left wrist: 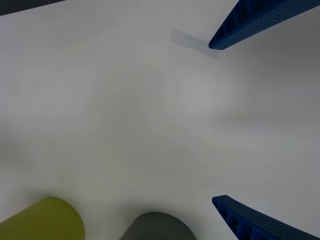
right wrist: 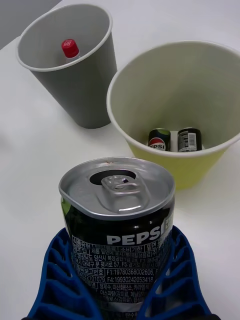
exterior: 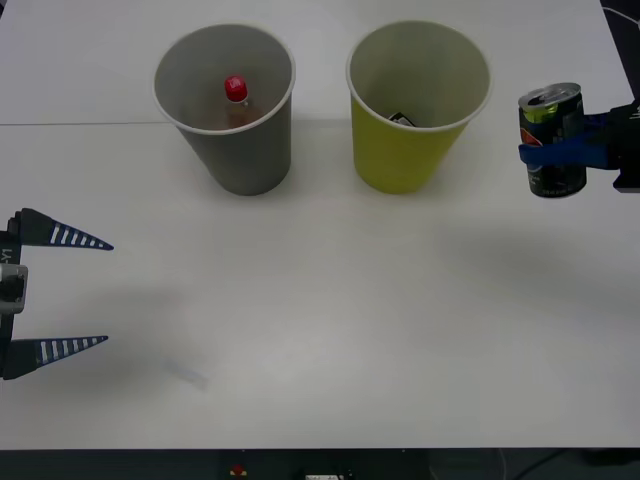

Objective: Put the can into the green bin and the plastic bottle into the gray bin

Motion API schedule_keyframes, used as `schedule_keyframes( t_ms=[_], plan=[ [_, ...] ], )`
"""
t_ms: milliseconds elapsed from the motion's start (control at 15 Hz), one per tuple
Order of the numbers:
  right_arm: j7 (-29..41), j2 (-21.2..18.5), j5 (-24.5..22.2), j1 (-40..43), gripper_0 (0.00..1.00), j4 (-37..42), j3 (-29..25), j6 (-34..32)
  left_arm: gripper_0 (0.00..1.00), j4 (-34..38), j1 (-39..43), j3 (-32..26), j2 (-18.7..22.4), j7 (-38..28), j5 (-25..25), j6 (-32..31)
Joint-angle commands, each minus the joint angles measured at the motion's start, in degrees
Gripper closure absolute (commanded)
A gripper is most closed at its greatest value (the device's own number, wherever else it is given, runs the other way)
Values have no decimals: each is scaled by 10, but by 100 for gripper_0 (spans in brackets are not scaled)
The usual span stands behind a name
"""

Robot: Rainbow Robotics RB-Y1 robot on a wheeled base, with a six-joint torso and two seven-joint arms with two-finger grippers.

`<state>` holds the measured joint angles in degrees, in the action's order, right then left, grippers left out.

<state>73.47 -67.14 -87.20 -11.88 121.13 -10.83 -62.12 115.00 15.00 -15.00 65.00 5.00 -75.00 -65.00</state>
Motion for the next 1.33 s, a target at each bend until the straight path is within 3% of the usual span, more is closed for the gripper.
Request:
schedule_keyframes(
  t_ms=[67, 333, 733, 1067, 1333],
  plan=[
    [0, -24, -1, -93, 100, -49, 71, 0, 0, 0, 0, 0, 0, 0, 0, 0],
    [0, -19, -16, -249, 100, -143, 198, -1, 0, 0, 0, 0, 0, 0, 0, 0],
    [0, 53, -45, -462, 100, -332, 372, -2, 0, 0, 0, 0, 0, 0, 0, 0],
    [-1, 104, -72, -537, 100, -425, 433, -2, 0, 0, 0, 0, 0, 0, 0, 0],
    [-11, 125, -89, -546, 100, -448, 434, -3, 0, 0, 0, 0, 0, 0, 0, 0]
  ],
)
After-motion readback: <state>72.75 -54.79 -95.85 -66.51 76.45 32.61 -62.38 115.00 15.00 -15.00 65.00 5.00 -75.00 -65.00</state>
